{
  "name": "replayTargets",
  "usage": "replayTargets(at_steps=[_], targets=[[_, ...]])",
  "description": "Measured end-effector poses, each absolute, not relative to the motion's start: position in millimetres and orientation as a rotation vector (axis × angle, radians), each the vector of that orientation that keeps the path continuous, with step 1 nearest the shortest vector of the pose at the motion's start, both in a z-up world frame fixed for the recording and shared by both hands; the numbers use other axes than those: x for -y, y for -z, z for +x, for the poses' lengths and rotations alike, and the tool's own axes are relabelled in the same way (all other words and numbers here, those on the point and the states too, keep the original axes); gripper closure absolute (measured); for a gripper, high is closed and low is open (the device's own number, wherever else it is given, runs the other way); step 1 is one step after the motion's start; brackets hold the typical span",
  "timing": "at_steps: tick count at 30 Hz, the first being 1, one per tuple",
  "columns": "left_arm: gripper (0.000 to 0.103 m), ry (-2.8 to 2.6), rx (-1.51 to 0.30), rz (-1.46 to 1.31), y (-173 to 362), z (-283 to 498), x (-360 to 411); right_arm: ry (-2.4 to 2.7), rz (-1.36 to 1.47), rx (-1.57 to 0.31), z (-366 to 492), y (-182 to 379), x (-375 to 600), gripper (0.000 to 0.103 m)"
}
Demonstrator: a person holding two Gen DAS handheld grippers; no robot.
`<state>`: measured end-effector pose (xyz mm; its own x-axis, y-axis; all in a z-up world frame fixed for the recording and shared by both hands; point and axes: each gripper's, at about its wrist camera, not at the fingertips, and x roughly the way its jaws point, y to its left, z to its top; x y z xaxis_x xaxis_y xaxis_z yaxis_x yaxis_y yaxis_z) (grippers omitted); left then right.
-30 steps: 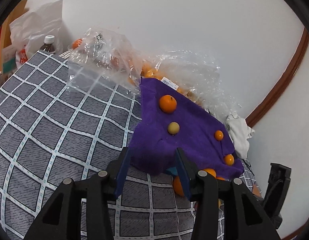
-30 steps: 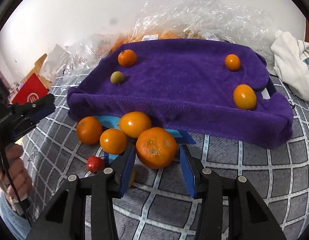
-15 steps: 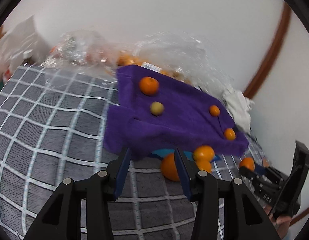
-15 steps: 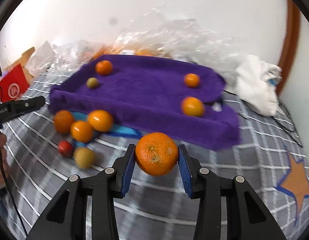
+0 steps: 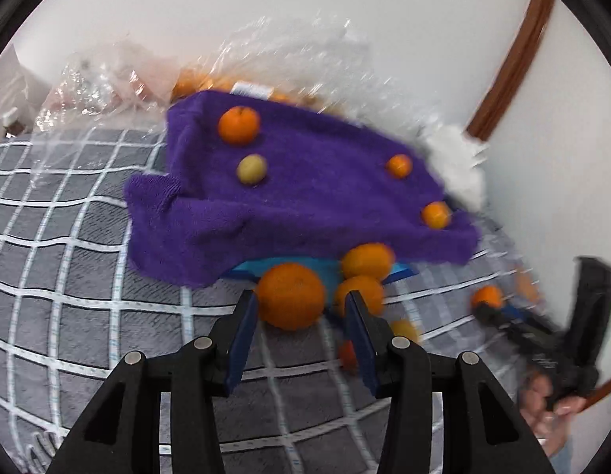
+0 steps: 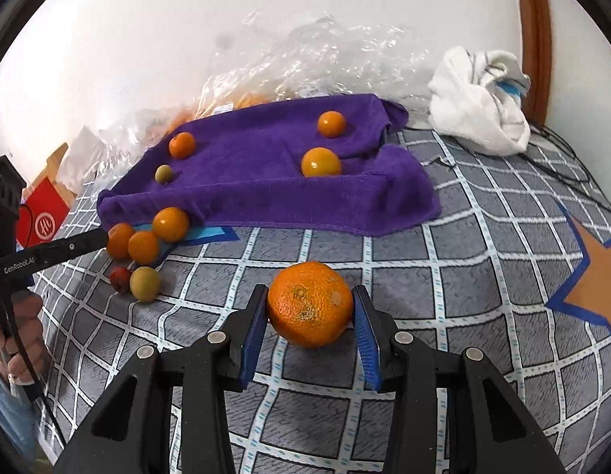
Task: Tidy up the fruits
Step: 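Grasp a large orange with the left tool while the right tool holds the tangerine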
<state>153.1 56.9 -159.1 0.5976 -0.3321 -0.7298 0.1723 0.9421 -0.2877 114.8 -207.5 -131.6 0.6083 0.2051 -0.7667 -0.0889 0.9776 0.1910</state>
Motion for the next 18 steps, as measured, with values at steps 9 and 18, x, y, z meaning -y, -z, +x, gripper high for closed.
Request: replayTargets(at_steps=[9, 18], targets=[[0.064, 0.289, -0.826, -0.252, 167.9, 157.2, -62.9, -0.19, 0.176, -0.907, 115.7, 135.1, 211.7, 0.061], [0.066, 0.302, -0.846, -0.197, 167.6, 156.9, -51.3, -0.177, 0.215, -0.899, 115.0, 135.3, 216.3, 0.061]])
